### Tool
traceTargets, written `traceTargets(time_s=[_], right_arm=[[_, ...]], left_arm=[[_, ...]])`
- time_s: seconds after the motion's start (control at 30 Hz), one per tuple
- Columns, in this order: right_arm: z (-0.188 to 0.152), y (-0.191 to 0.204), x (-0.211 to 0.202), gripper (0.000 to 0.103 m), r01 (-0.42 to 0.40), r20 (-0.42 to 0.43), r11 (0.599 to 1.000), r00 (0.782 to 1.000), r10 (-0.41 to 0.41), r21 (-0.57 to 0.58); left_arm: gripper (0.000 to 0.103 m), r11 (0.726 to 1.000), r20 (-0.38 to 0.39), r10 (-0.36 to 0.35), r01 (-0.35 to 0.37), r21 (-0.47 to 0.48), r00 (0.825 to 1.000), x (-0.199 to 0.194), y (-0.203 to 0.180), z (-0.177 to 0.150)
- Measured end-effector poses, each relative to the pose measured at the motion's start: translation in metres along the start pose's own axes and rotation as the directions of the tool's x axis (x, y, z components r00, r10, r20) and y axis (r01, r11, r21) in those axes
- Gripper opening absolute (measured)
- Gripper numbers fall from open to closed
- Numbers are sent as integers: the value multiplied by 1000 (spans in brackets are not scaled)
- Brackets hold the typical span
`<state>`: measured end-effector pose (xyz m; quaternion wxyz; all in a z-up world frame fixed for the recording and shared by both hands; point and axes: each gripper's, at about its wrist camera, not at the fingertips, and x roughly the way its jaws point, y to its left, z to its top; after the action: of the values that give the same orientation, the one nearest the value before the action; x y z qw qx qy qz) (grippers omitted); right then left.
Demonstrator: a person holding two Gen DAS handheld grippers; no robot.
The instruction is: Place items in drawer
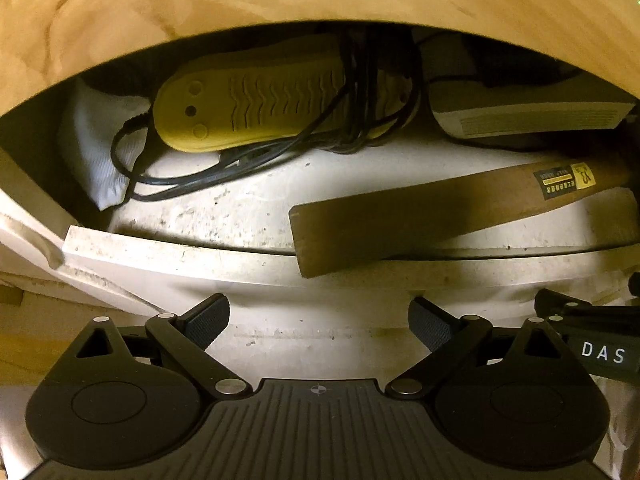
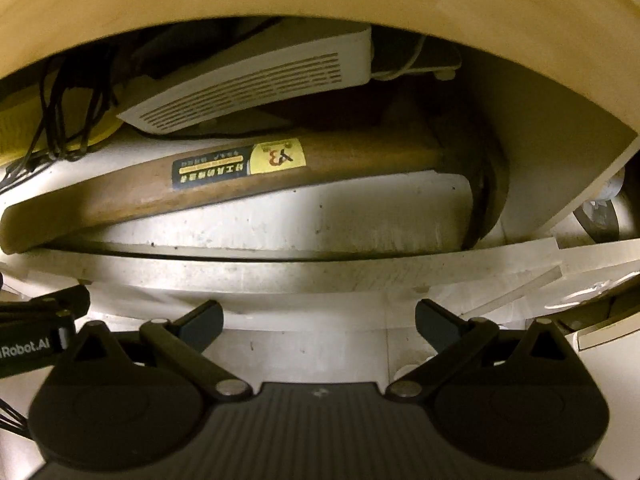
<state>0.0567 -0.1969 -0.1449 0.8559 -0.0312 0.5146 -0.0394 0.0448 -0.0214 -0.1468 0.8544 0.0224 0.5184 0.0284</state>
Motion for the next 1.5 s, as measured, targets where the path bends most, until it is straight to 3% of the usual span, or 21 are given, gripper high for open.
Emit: traceTargets(time_s=[0.27, 0.47, 0.63, 0.83, 1.23, 1.33, 1.5], right_arm=[[28, 3, 12, 103, -6, 11, 1000, 1000, 6, -10], [49, 27, 17, 103, -5, 5, 1000, 1000, 5, -12], [62, 21, 23, 103, -5, -9, 1000, 1000, 5, -4], [74, 19, 16, 103, 0, -6, 1000, 1000, 0, -2], [90, 13, -7, 103, 0, 22, 1000, 1000, 0, -4], [108, 0, -1, 103, -5, 27, 1000, 1000, 5, 0], [99, -2, 3, 103, -17, 42, 1000, 999, 17, -5]], left_arm=[[101, 1000, 2, -1, 1, 1, 1000, 5, 0, 9], [102, 1000, -2, -1, 1, -4, 1000, 8, 0, 16], [102, 1000, -4, -11, 11, -7, 1000, 29, -1, 40], [102, 999, 1, -28, 29, -15, 1000, 22, -1, 51], [102, 999, 32, -33, 33, -21, 999, 30, 3, 106], [102, 999, 31, -32, 33, -30, 999, 23, 4, 105], [102, 998, 30, -32, 33, -45, 999, 10, 7, 104]])
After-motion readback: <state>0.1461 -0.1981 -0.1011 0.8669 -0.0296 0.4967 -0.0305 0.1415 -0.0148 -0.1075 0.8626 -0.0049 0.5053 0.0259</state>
